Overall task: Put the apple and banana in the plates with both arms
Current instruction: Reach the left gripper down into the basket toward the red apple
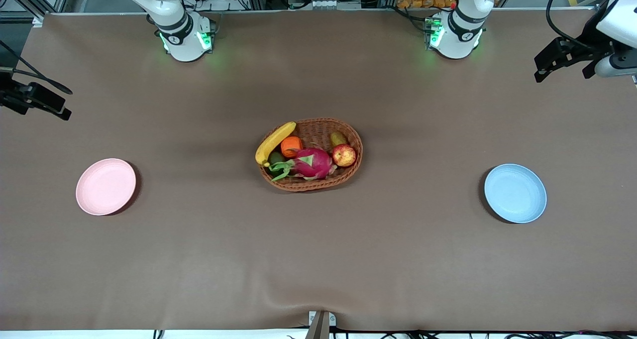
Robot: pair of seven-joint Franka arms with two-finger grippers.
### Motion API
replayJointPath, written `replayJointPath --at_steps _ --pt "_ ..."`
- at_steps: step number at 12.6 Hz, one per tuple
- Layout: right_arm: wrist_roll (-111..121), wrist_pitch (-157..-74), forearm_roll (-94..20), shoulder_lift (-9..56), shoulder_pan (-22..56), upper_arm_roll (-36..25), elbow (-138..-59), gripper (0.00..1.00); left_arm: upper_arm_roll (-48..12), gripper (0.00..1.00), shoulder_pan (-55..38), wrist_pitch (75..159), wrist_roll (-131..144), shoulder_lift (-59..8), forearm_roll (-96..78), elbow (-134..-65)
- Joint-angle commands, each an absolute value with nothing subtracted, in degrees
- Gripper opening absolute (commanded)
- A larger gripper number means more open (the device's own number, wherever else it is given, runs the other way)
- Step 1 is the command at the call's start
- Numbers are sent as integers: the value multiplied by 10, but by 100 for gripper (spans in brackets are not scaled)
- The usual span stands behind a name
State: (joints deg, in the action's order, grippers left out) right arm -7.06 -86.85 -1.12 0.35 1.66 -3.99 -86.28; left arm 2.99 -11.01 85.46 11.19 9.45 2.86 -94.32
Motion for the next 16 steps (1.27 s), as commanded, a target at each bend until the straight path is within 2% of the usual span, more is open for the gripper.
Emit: replayJointPath --at_steps 1,6,9,11,12,16 --pt "-63 -862 -8 5 9 -35 -858 100 36 100 -115 839 104 86 20 -925" --pt "-63 -863 -8 5 10 -35 -858 100 30 100 -120 819 107 27 21 -875" --pt "-63 -863 -8 5 11 -35 -858 100 7 100 -122 823 131 2 5 -883" --pt "-63 -863 -8 5 10 -35 -858 100 -12 100 -122 843 215 -38 -51 -885" --pt "-63 -862 -8 5 10 -35 -858 100 -30 100 -122 873 249 -49 -57 -901" --pt "-64 -861 -9 5 9 -35 -858 100 -111 100 -121 1079 350 -61 -61 -1036"
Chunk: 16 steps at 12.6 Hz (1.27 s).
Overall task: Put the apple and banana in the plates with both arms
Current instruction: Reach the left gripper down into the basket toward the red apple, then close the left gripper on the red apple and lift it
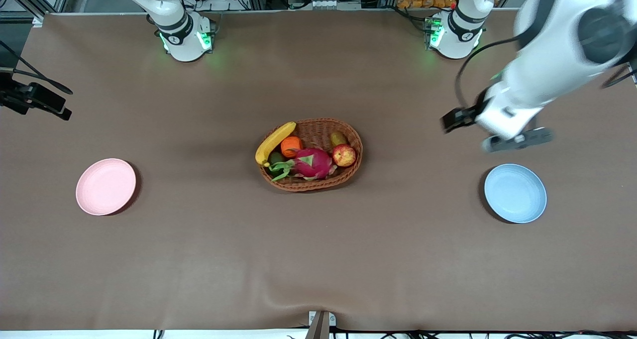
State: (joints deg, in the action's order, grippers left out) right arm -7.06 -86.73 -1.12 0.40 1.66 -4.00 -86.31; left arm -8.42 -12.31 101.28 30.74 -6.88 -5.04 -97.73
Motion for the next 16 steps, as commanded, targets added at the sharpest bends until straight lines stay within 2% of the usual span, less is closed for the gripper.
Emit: replayJointPath --at_steps 1,4,10,16 --pt "-63 -861 -8 5 11 -35 -858 100 -134 100 -122 1118 390 -72 -63 -1053" --pt "-64 -861 -9 5 9 -35 -858 100 -191 100 -130 1234 537 -138 -63 -1063" --pt "-64 -861 -9 5 11 -35 -860 100 -195 100 -202 1428 684 -237 -51 -1081" --pt "-64 -860 -9 5 10 -35 -860 100 -194 100 -211 1442 695 -265 -13 -1100"
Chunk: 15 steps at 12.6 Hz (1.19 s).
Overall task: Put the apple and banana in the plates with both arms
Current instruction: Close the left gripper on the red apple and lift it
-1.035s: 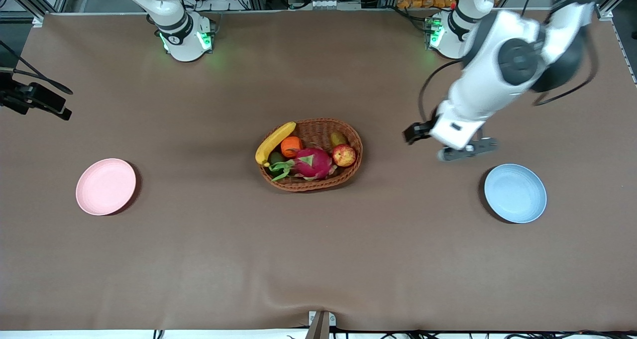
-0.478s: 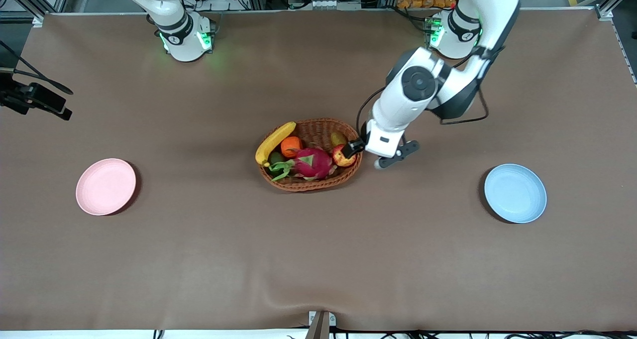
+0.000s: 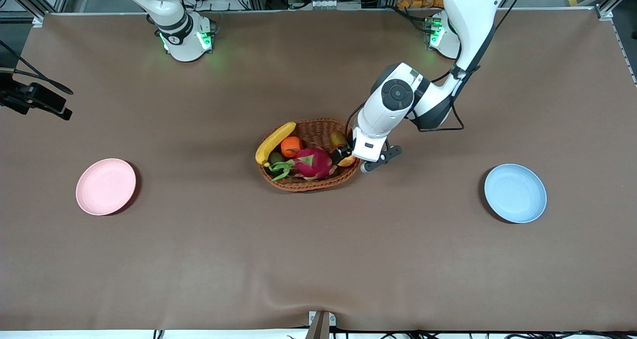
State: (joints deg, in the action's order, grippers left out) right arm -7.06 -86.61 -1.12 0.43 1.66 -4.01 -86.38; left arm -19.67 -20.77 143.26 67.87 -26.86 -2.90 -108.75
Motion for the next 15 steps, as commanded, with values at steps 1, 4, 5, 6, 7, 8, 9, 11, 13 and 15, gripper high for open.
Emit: replayJointPath --at_steps 1,4,5,6,7,8,9,11,13,15 --pt "-64 -860 -9 5 9 -35 -860 100 -194 100 -212 1443 695 -271 -13 -1101" --pt "-64 -860 -9 5 9 -35 -860 100 -194 100 -221 1456 696 -284 -12 -1102" --pt "-64 -860 -9 5 10 -35 -860 100 -194 100 -221 1457 696 -290 -12 -1101" --pt "-64 -860 -9 5 10 -35 -860 100 -194 100 -221 1460 696 -292 -12 -1101" --pt "-64 -860 -9 5 11 -35 -860 100 -193 100 -221 1465 696 -295 -12 -1102" --pt "-64 -860 -9 5 10 -35 -861 100 -194 100 -221 1466 696 -298 -12 -1101" --pt "-64 -860 -9 4 10 -35 -862 100 -194 99 -221 1468 696 -301 -12 -1100" --pt "-64 -860 -9 4 10 -35 -862 100 -194 82 -222 1471 696 -306 -12 -1100" --pt "-64 -860 -9 4 10 -35 -862 100 -195 41 -222 1471 696 -312 -12 -1097" --pt "-64 -860 -9 4 11 -35 -862 100 -196 0 -221 1470 696 -306 -12 -1095"
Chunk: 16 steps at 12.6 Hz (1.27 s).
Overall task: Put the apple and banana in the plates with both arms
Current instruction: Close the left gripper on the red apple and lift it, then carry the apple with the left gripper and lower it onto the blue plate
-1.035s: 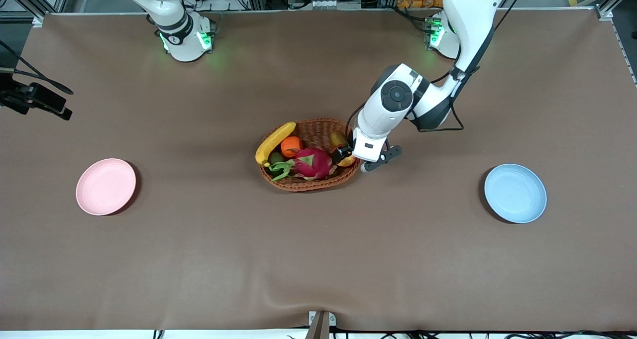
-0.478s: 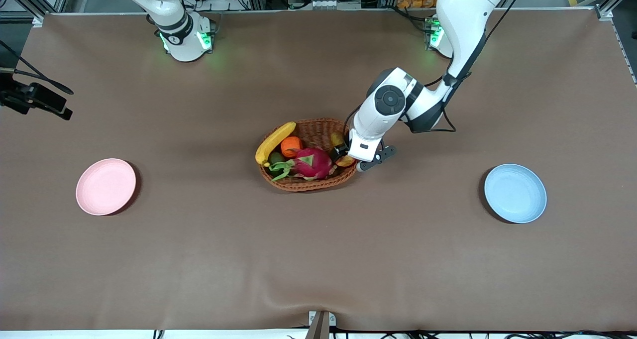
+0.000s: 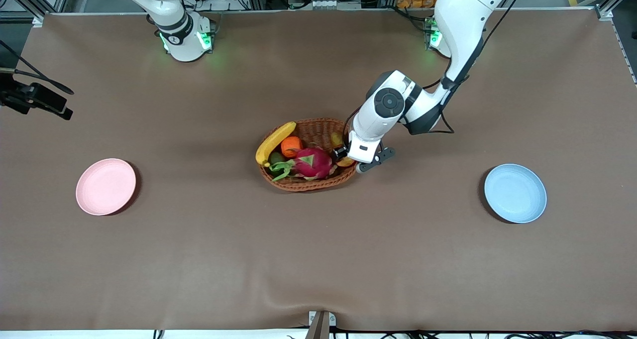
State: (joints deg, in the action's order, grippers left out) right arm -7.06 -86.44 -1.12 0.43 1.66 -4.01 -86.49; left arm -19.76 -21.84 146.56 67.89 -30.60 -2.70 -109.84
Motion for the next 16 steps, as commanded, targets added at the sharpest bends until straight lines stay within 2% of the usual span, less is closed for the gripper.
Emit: replayJointPath --at_steps 1,3,6,8,12,16 --pt "-64 -860 -9 4 11 -35 -862 100 -198 0 -216 1464 698 -291 -12 -1094" --pt "-64 -860 -9 5 10 -35 -862 100 -198 0 -213 1413 707 -239 -14 -1080" --pt "-64 -860 -9 4 10 -35 -862 100 -192 0 -180 1240 692 -174 -11 -1015" --pt "-64 -860 -9 4 11 -35 -863 100 -192 0 -128 1168 586 -141 -12 -1010" --pt "-64 -860 -9 4 11 -35 -863 100 -192 0 4 1094 348 -113 -12 -1014" --pt "-64 -860 -9 4 10 -35 -863 100 -193 0 156 1101 103 -133 -11 -1032"
